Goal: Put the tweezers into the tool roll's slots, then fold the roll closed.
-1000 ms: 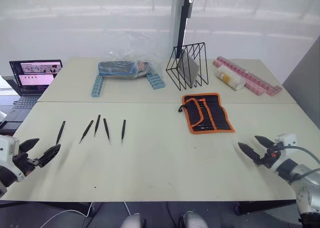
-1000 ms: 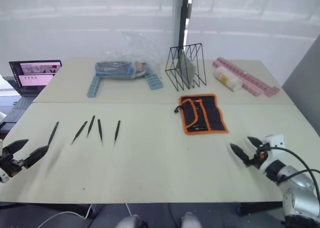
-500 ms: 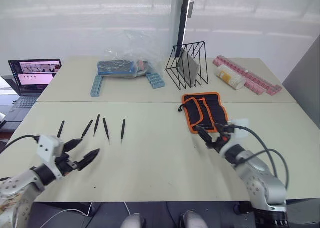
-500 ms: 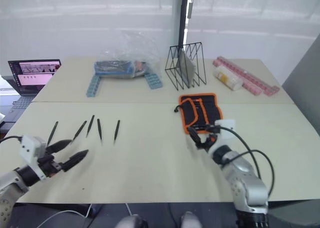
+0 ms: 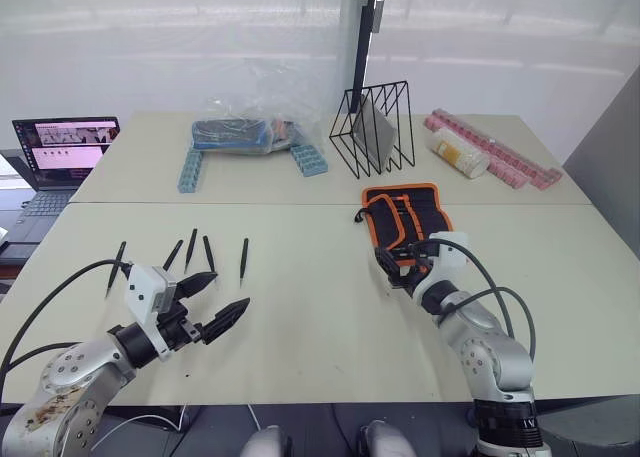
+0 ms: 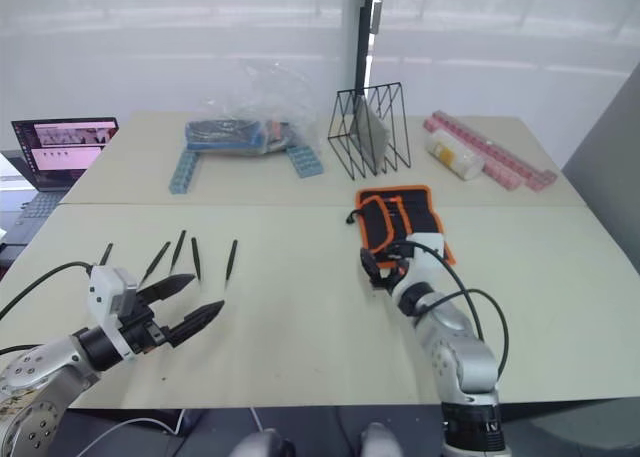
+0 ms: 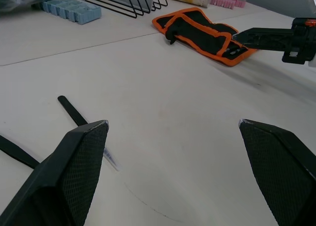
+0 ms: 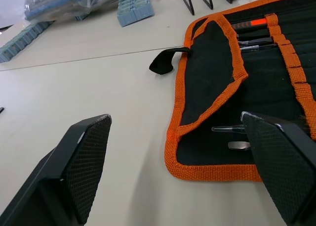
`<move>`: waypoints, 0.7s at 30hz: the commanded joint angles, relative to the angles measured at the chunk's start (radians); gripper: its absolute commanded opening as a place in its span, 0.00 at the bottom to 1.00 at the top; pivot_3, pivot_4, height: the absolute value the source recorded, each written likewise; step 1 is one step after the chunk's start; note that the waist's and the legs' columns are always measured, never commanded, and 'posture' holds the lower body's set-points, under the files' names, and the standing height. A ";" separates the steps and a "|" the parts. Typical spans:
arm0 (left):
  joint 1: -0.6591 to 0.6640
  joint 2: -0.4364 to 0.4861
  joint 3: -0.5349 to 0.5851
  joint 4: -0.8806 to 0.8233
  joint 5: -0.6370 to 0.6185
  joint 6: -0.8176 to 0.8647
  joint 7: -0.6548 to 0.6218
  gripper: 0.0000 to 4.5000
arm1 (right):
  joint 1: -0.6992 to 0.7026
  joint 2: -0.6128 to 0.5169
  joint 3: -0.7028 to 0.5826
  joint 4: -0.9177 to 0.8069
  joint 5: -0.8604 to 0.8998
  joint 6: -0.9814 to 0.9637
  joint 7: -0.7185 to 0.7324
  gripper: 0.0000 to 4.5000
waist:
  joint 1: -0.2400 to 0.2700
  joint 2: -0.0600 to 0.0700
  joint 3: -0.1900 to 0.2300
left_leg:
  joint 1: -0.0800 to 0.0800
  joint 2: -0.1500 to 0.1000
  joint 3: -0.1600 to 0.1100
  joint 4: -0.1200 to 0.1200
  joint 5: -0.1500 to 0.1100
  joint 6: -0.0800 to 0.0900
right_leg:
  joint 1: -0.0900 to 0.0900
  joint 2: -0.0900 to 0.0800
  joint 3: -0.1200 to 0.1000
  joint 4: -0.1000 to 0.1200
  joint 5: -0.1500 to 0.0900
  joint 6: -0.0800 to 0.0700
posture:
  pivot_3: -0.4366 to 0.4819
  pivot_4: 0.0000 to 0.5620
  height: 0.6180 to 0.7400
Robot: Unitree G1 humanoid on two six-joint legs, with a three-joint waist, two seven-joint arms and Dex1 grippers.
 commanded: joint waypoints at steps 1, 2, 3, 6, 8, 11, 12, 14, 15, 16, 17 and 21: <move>-0.017 0.007 -0.002 -0.032 -0.014 -0.004 0.002 1.00 | -0.033 0.007 -0.009 0.012 0.005 -0.019 0.009 0.99 | -0.001 0.000 0.000 | 0.000 0.000 0.000 0.000 0.000 0.000 | 0.000 0.000 0.000 0.000 0.000 0.000 | 0.48 0.27 0.86; -0.019 0.008 -0.010 -0.031 -0.009 -0.006 0.001 1.00 | -0.042 0.011 -0.010 0.028 0.002 -0.028 0.009 0.99 | -0.001 0.000 0.000 | 0.000 0.000 0.000 0.000 0.000 0.000 | 0.000 0.000 0.000 0.000 0.000 0.000 | 0.48 0.27 0.86; -0.019 0.010 -0.017 -0.028 -0.002 -0.010 -0.002 1.00 | -0.053 0.016 -0.012 0.043 0.001 -0.037 0.009 0.99 | -0.001 0.000 0.000 | 0.000 0.000 0.000 0.000 0.000 0.000 | 0.000 0.000 0.000 0.000 0.000 0.000 | 0.48 0.27 0.86; -0.019 0.014 -0.024 -0.028 0.001 -0.019 -0.012 1.00 | -0.082 0.028 -0.019 0.079 -0.001 -0.054 0.002 0.99 | -0.002 0.000 0.000 | 0.000 0.000 0.000 0.000 0.000 0.000 | 0.000 0.000 0.000 0.000 0.000 0.000 | 0.48 0.27 0.86; -0.019 0.021 -0.029 -0.034 0.006 -0.030 -0.024 1.00 | -0.103 0.034 -0.035 0.112 0.000 -0.064 -0.007 0.99 | -0.002 0.000 0.000 | 0.000 0.000 0.000 0.000 0.000 0.000 | 0.000 0.000 0.000 0.000 0.000 0.000 | 0.48 0.27 0.86; -0.009 0.050 -0.037 -0.045 0.035 -0.057 -0.053 1.00 | -0.126 0.040 -0.057 0.146 0.007 -0.071 -0.014 0.99 | -0.001 0.000 0.000 | 0.000 0.000 0.000 0.000 0.000 0.000 | 0.000 0.000 0.000 0.000 0.000 0.000 | 0.48 0.27 0.86; -0.005 0.058 -0.037 -0.047 0.037 -0.062 -0.061 1.00 | -0.130 0.041 -0.059 0.152 0.005 -0.072 -0.014 0.99 | -0.002 0.000 0.000 | 0.000 0.000 0.000 0.000 0.000 0.000 | 0.000 0.000 0.000 0.000 0.000 0.000 | 0.48 0.27 0.86; -0.001 0.070 -0.028 -0.057 0.030 -0.061 -0.072 1.00 | -0.133 0.043 -0.062 0.156 0.004 -0.073 -0.012 0.99 | -0.002 0.000 0.000 | 0.000 0.000 0.000 0.000 0.000 0.000 | 0.000 0.000 0.000 0.000 0.000 0.000 | 0.48 0.27 0.86; 0.001 0.074 -0.025 -0.060 0.031 -0.066 -0.076 1.00 | -0.132 0.045 -0.061 0.156 0.003 -0.074 -0.012 0.99 | -0.002 0.000 0.000 | 0.000 0.000 0.000 0.000 0.000 0.000 | 0.000 0.000 0.000 0.000 0.000 0.000 | 0.48 0.27 0.86; 0.005 0.078 -0.020 -0.062 0.032 -0.070 -0.078 1.00 | -0.131 0.049 -0.061 0.155 0.004 -0.074 -0.012 0.99 | -0.002 0.000 0.000 | 0.000 0.000 0.000 0.000 0.000 0.000 | 0.000 0.001 0.000 0.000 0.000 0.000 | 0.48 0.27 0.86; 0.006 0.081 -0.011 -0.064 0.036 -0.080 -0.079 1.00 | -0.130 0.054 -0.063 0.154 0.007 -0.074 -0.012 0.99 | -0.003 0.000 0.000 | 0.000 0.000 0.000 0.000 0.000 0.000 | 0.000 0.001 0.000 0.000 0.000 0.000 | 0.48 0.27 0.86; 0.002 0.100 0.011 -0.077 0.027 -0.088 -0.089 1.00 | -0.129 0.068 -0.071 0.156 0.010 -0.076 -0.013 0.81 | -0.002 0.000 0.000 | 0.000 0.000 0.000 0.000 0.000 0.000 | 0.000 0.001 0.000 0.000 0.000 0.000 | 0.48 0.27 0.86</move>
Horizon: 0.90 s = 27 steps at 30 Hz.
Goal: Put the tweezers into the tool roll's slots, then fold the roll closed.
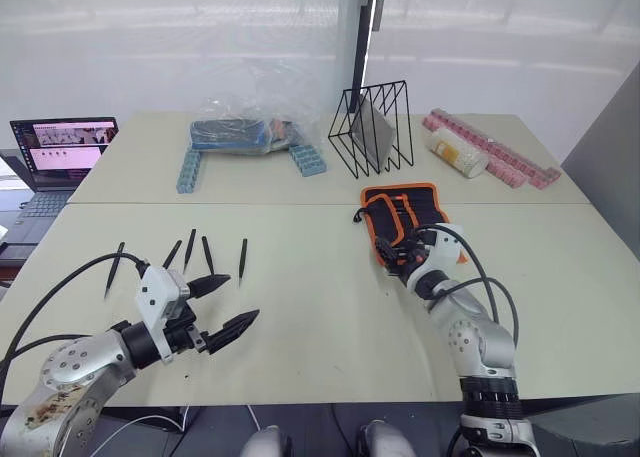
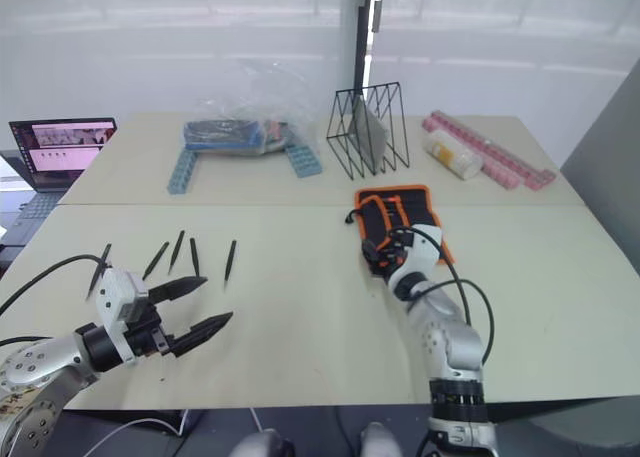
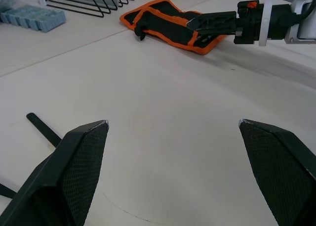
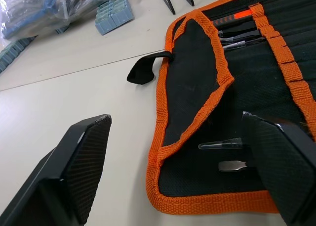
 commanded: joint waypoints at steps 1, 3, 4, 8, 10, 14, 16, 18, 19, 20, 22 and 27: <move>-0.004 0.030 0.039 -0.045 -0.012 -0.020 -0.021 1.00 | -0.016 0.008 -0.013 -0.025 0.013 -0.033 0.000 0.73 | 0.000 0.000 0.000 | 0.000 0.000 0.000 0.000 0.000 0.000 | 0.000 0.000 0.000 0.000 0.000 0.000 | 0.48 0.27 0.86; -0.002 0.042 0.039 -0.052 -0.013 -0.019 -0.029 1.00 | -0.024 0.016 -0.017 -0.011 0.014 -0.038 -0.002 0.57 | 0.000 0.000 0.000 | 0.000 0.000 0.000 0.000 0.000 0.000 | 0.000 0.000 0.000 0.000 0.000 0.000 | 0.48 0.27 0.86; -0.003 0.046 0.039 -0.054 -0.013 -0.017 -0.031 1.00 | -0.029 0.019 -0.019 -0.001 0.010 -0.044 -0.006 0.50 | 0.000 0.000 0.000 | 0.000 0.000 0.000 0.000 0.000 0.000 | 0.000 0.000 0.000 0.000 0.000 0.000 | 0.48 0.27 0.86; -0.004 0.052 0.043 -0.062 -0.018 -0.009 -0.035 1.00 | -0.037 0.021 -0.022 0.025 -0.002 -0.062 -0.015 0.20 | -0.001 0.000 0.000 | 0.000 0.000 0.000 0.000 0.000 0.000 | 0.000 0.000 0.000 0.000 0.000 0.000 | 0.48 0.27 0.86; -0.007 0.056 0.045 -0.065 -0.022 -0.003 -0.036 1.00 | -0.042 0.021 -0.025 0.040 -0.006 -0.072 -0.020 0.04 | -0.001 0.000 0.000 | 0.000 0.000 0.000 0.000 0.000 0.000 | 0.000 0.000 0.000 0.000 0.000 0.000 | 0.48 0.27 0.86; -0.013 0.063 0.047 -0.061 -0.027 0.002 -0.039 1.00 | -0.048 0.022 -0.023 0.046 -0.005 -0.086 -0.017 0.01 | -0.001 0.000 0.000 | 0.000 0.000 0.000 0.000 0.000 0.000 | 0.000 0.000 0.000 0.000 0.000 0.000 | 0.48 0.27 0.86; -0.016 0.066 0.048 -0.059 -0.028 0.004 -0.039 1.00 | -0.044 0.016 -0.011 0.039 -0.007 -0.090 -0.002 0.01 | -0.001 0.000 0.000 | 0.000 0.000 0.000 0.000 0.000 0.000 | 0.000 0.000 0.000 0.000 0.000 0.000 | 0.48 0.27 0.86; -0.018 0.068 0.048 -0.057 -0.030 0.006 -0.039 1.00 | -0.039 0.013 -0.003 0.030 -0.008 -0.092 0.010 0.01 | -0.001 0.000 0.000 | 0.000 0.000 0.000 0.000 0.000 0.000 | 0.000 0.000 0.000 0.000 0.000 0.000 | 0.48 0.27 0.86; -0.020 0.068 0.048 -0.057 -0.031 0.007 -0.038 1.00 | -0.035 0.009 0.004 0.023 -0.009 -0.091 0.019 0.01 | -0.001 0.000 0.000 | 0.000 0.000 0.000 0.000 0.000 0.000 | 0.000 0.000 0.000 0.000 0.000 0.000 | 0.48 0.27 0.86; -0.022 0.069 0.047 -0.056 -0.031 0.008 -0.037 1.00 | -0.030 0.004 0.013 0.016 -0.011 -0.092 0.032 0.01 | -0.001 0.000 0.000 | 0.000 0.000 0.000 0.000 0.000 0.000 | 0.000 0.000 0.000 0.000 0.000 0.000 | 0.48 0.27 0.86; -0.024 0.071 0.045 -0.055 -0.032 0.010 -0.035 1.00 | -0.021 -0.008 0.030 0.002 -0.014 -0.092 0.059 0.01 | -0.001 0.000 0.000 | 0.000 0.000 0.000 0.000 0.000 0.000 | 0.000 0.000 0.000 0.000 0.000 0.000 | 0.48 0.27 0.86; -0.024 0.081 0.044 -0.054 -0.037 0.026 -0.032 1.00 | 0.010 -0.075 0.100 -0.028 -0.029 -0.134 0.191 0.01 | -0.001 0.000 0.000 | 0.000 0.000 0.000 0.000 0.000 0.000 | 0.000 0.000 0.000 0.000 0.000 0.000 | 0.48 0.27 0.86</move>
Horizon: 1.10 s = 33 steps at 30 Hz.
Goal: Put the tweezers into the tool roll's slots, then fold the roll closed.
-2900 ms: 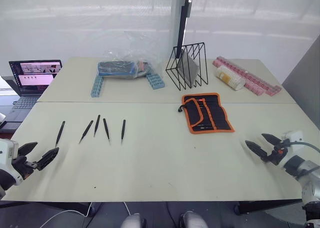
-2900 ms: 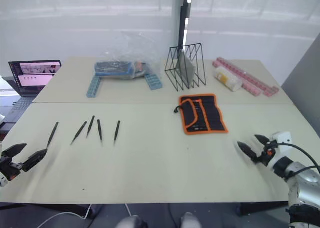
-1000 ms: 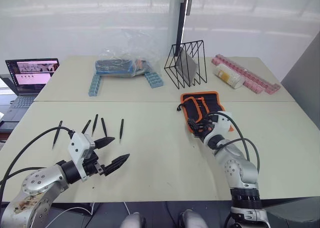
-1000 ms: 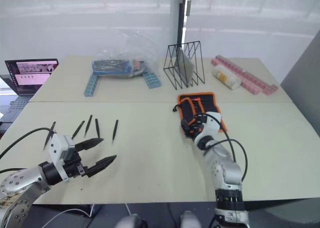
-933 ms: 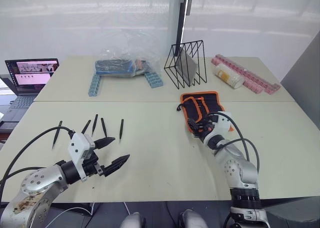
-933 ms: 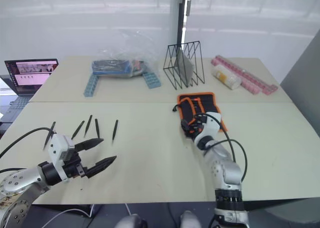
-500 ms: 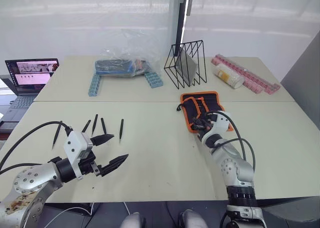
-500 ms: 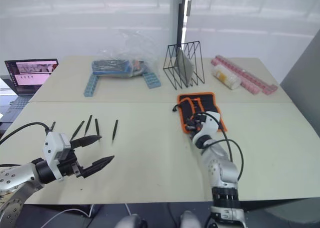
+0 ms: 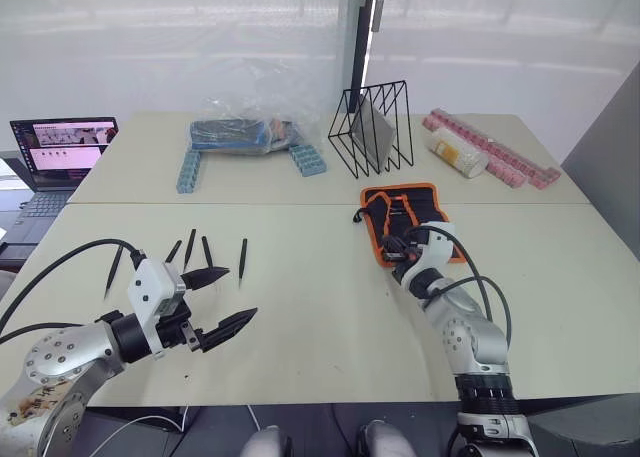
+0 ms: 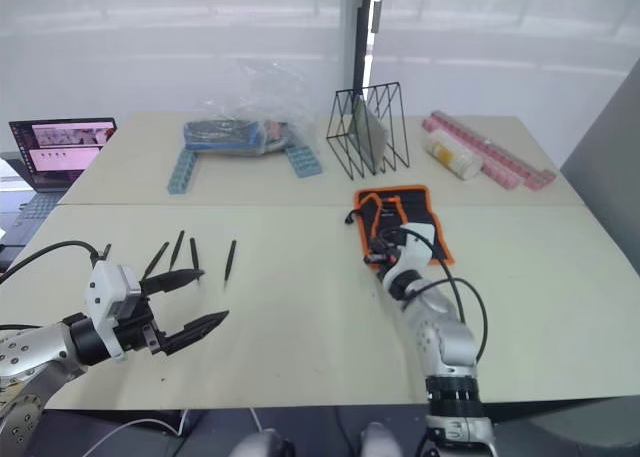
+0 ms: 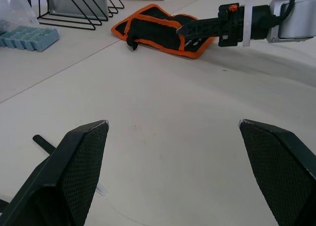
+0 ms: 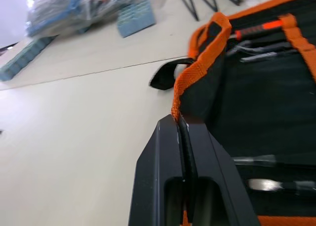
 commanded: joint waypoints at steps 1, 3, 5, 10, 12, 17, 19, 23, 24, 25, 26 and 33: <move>-0.009 0.014 0.017 -0.026 -0.019 0.013 0.001 1.00 | 0.019 -0.050 0.054 -0.068 -0.020 -0.055 0.107 0.01 | 0.000 0.000 0.000 | 0.000 0.000 0.000 0.000 0.000 0.000 | 0.000 0.000 0.000 0.000 0.000 0.000 | 0.48 0.27 0.86; -0.011 0.016 0.013 -0.024 -0.017 0.016 -0.001 1.00 | 0.041 -0.085 0.094 -0.088 -0.033 -0.073 0.166 0.01 | 0.001 0.000 0.000 | 0.000 0.000 0.000 0.000 0.000 0.000 | 0.000 0.000 0.000 0.000 0.000 0.000 | 0.48 0.27 0.86; -0.017 0.020 0.005 -0.016 -0.014 0.017 -0.006 1.00 | 0.069 -0.126 0.129 -0.122 -0.038 -0.094 0.236 0.01 | 0.000 0.000 0.000 | 0.000 0.000 0.000 0.000 0.000 0.000 | 0.000 0.000 0.000 0.000 0.000 0.000 | 0.48 0.27 0.86; -0.054 0.038 -0.011 0.023 -0.010 0.026 -0.032 1.00 | 0.143 -0.232 0.190 -0.207 -0.032 -0.124 0.392 0.01 | 0.002 0.000 0.000 | 0.000 0.000 0.000 0.000 0.000 0.000 | 0.000 0.000 0.000 0.000 0.000 0.000 | 0.48 0.27 0.86; -0.073 0.049 -0.025 0.046 0.001 0.021 -0.046 1.00 | 0.168 -0.260 0.201 -0.240 -0.011 -0.115 0.439 0.01 | 0.003 0.000 0.000 | 0.000 0.000 0.000 0.000 0.000 0.000 | 0.001 0.000 0.000 0.000 0.000 0.000 | 0.48 0.27 0.86; -0.151 0.074 -0.082 0.140 0.021 0.012 -0.108 1.00 | 0.229 -0.326 0.227 -0.299 -0.007 -0.106 0.520 0.01 | 0.004 0.000 0.000 | 0.001 0.000 0.000 0.000 0.000 0.000 | 0.001 0.001 0.000 0.000 0.000 0.000 | 0.48 0.27 0.86; -0.200 0.088 -0.129 0.202 0.064 -0.033 -0.157 1.00 | 0.250 -0.349 0.235 -0.321 -0.008 -0.101 0.538 0.01 | 0.009 0.000 0.000 | 0.001 0.000 0.000 0.001 0.000 0.000 | 0.001 0.001 0.000 0.000 0.000 0.000 | 0.48 0.27 0.86; -0.358 0.093 -0.256 0.370 0.171 -0.166 -0.279 1.00 | 0.276 -0.382 0.253 -0.361 -0.008 -0.082 0.557 0.01 | 0.017 0.000 0.000 | 0.001 -0.002 0.000 0.003 0.000 0.000 | 0.002 0.002 -0.001 0.000 0.000 0.000 | 0.48 0.27 0.86; -0.396 0.089 -0.283 0.411 0.196 -0.201 -0.305 1.00 | 0.281 -0.387 0.257 -0.373 -0.006 -0.076 0.560 0.01 | 0.019 0.000 0.000 | 0.000 -0.002 0.000 0.004 0.000 0.000 | 0.002 0.002 -0.001 0.000 0.000 0.000 | 0.48 0.27 0.86; -0.451 0.081 -0.328 0.472 0.236 -0.254 -0.341 1.00 | 0.289 -0.395 0.261 -0.389 -0.003 -0.071 0.568 0.01 | 0.021 0.000 0.000 | 0.000 -0.002 0.000 0.005 0.000 0.000 | 0.002 0.003 -0.001 0.000 0.000 0.000 | 0.48 0.27 0.86; -0.503 0.070 -0.367 0.534 0.271 -0.304 -0.375 1.00 | 0.295 -0.401 0.267 -0.403 -0.002 -0.067 0.572 0.01 | 0.023 0.000 0.000 | -0.001 -0.001 0.000 0.006 0.000 0.001 | 0.002 0.004 -0.001 0.000 0.000 0.000 | 0.48 0.27 0.86; -0.851 -0.087 -0.540 1.010 0.453 -0.658 -0.521 1.00 | 0.335 -0.434 0.292 -0.468 -0.015 -0.063 0.585 0.01 | 0.031 -0.001 0.000 | -0.005 -0.001 -0.001 0.016 -0.002 0.003 | 0.002 0.007 -0.001 0.001 0.001 0.001 | 0.48 0.27 0.86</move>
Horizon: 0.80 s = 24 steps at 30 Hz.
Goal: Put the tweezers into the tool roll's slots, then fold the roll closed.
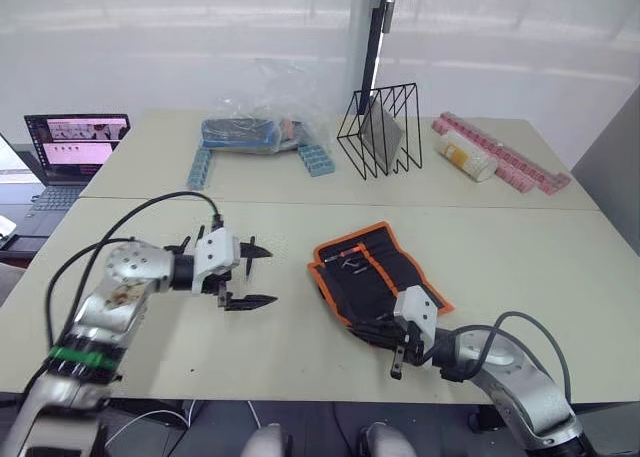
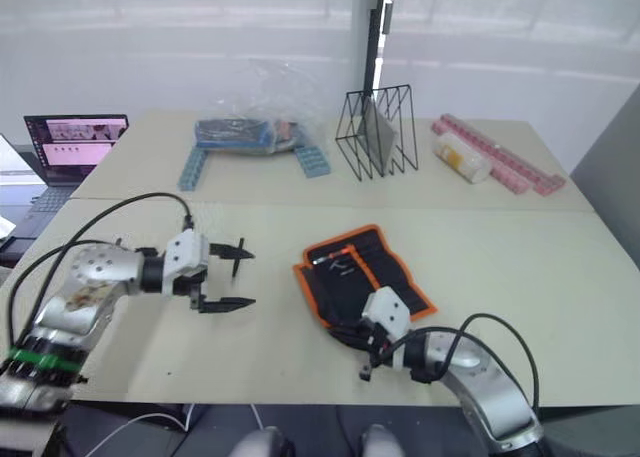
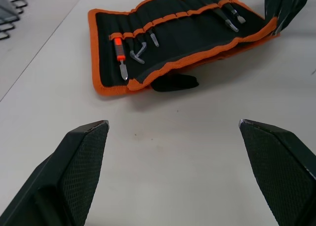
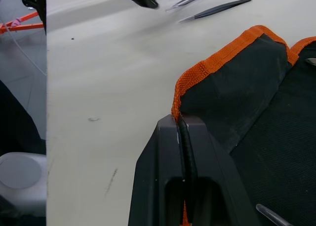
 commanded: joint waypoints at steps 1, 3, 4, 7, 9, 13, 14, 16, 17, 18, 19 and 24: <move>-0.141 -0.066 -0.051 0.208 0.089 -0.202 -0.048 1.00 | 0.018 -0.014 0.007 -0.065 0.003 -0.009 0.007 0.01 | 0.001 0.000 0.000 | -0.001 0.000 0.000 0.001 0.000 0.000 | 0.000 0.000 0.000 0.000 0.000 0.000 | 0.48 0.27 0.86; -0.205 -0.102 -0.075 0.308 0.126 -0.293 -0.069 1.00 | 0.027 -0.015 0.012 -0.074 0.001 -0.010 0.001 0.01 | -0.002 0.000 0.000 | -0.002 0.000 0.001 0.002 0.000 0.001 | 0.000 0.000 -0.001 0.000 0.000 0.000 | 0.48 0.27 0.86; -0.227 -0.117 -0.082 0.349 0.137 -0.331 -0.079 1.00 | 0.028 -0.014 0.014 -0.077 -0.001 -0.009 -0.002 0.01 | -0.004 -0.001 0.000 | -0.002 0.000 0.001 0.003 -0.001 0.002 | 0.000 0.000 0.000 0.000 0.000 0.000 | 0.48 0.27 0.86; -0.294 -0.178 -0.106 0.470 0.180 -0.435 -0.079 1.00 | 0.037 -0.011 0.015 -0.086 -0.009 -0.009 -0.016 0.01 | -0.007 -0.001 0.000 | -0.002 0.000 0.000 0.003 -0.001 0.002 | -0.001 0.000 0.000 0.000 0.000 0.001 | 0.48 0.27 0.86; -0.340 -0.216 -0.126 0.556 0.218 -0.508 -0.075 1.00 | 0.044 -0.011 0.013 -0.093 -0.010 -0.007 -0.025 0.01 | -0.006 -0.001 0.000 | -0.002 0.000 0.000 0.003 -0.002 0.003 | 0.000 0.000 0.000 0.000 0.000 0.001 | 0.48 0.27 0.86; -0.397 -0.260 -0.140 0.679 0.256 -0.595 -0.082 1.00 | 0.052 -0.011 0.013 -0.104 -0.012 -0.005 -0.040 0.01 | -0.005 -0.001 0.000 | -0.002 0.000 0.000 0.004 -0.002 0.003 | 0.000 0.000 0.000 0.000 0.001 0.001 | 0.48 0.27 0.86; -0.407 -0.270 -0.136 0.697 0.254 -0.604 -0.087 0.94 | 0.054 -0.012 0.012 -0.106 -0.012 -0.005 -0.043 0.00 | -0.005 -0.001 0.000 | -0.002 0.000 0.000 0.004 -0.002 0.003 | 0.000 0.000 0.000 -0.001 0.001 0.001 | 0.48 0.27 0.86; -0.422 -0.279 -0.136 0.725 0.260 -0.630 -0.091 0.81 | 0.059 -0.012 0.010 -0.109 -0.011 -0.005 -0.049 0.00 | -0.005 -0.001 0.000 | -0.002 0.000 -0.001 0.004 -0.002 0.003 | -0.001 0.000 0.000 0.000 0.001 0.001 | 0.48 0.27 0.86; -0.426 -0.279 -0.140 0.735 0.269 -0.646 -0.091 0.75 | 0.061 -0.013 0.009 -0.110 -0.010 -0.005 -0.051 0.00 | -0.006 -0.001 0.000 | -0.003 0.000 -0.001 0.004 -0.002 0.003 | -0.001 0.000 0.000 0.000 0.001 0.001 | 0.48 0.27 0.86; -0.429 -0.279 -0.144 0.744 0.278 -0.665 -0.090 0.65 | 0.063 -0.013 0.008 -0.111 -0.009 -0.005 -0.053 0.00 | -0.006 -0.001 0.000 | -0.003 0.000 -0.001 0.004 -0.002 0.003 | -0.001 0.000 0.000 0.000 0.001 0.001 | 0.48 0.27 0.86; -0.431 -0.279 -0.146 0.750 0.282 -0.678 -0.094 0.60 | 0.065 -0.013 0.008 -0.111 -0.008 -0.005 -0.054 0.00 | -0.006 -0.001 0.000 | -0.002 0.000 -0.001 0.004 -0.002 0.003 | 0.000 0.000 0.000 0.000 0.001 0.001 | 0.48 0.27 0.86; -0.418 -0.276 -0.157 0.753 0.306 -0.737 -0.109 0.23 | 0.075 -0.015 0.004 -0.107 -0.011 -0.005 -0.061 0.00 | -0.005 -0.001 0.000 | -0.003 0.000 -0.001 0.005 -0.002 0.003 | 0.000 0.000 0.000 0.000 0.001 0.001 | 0.48 0.27 0.86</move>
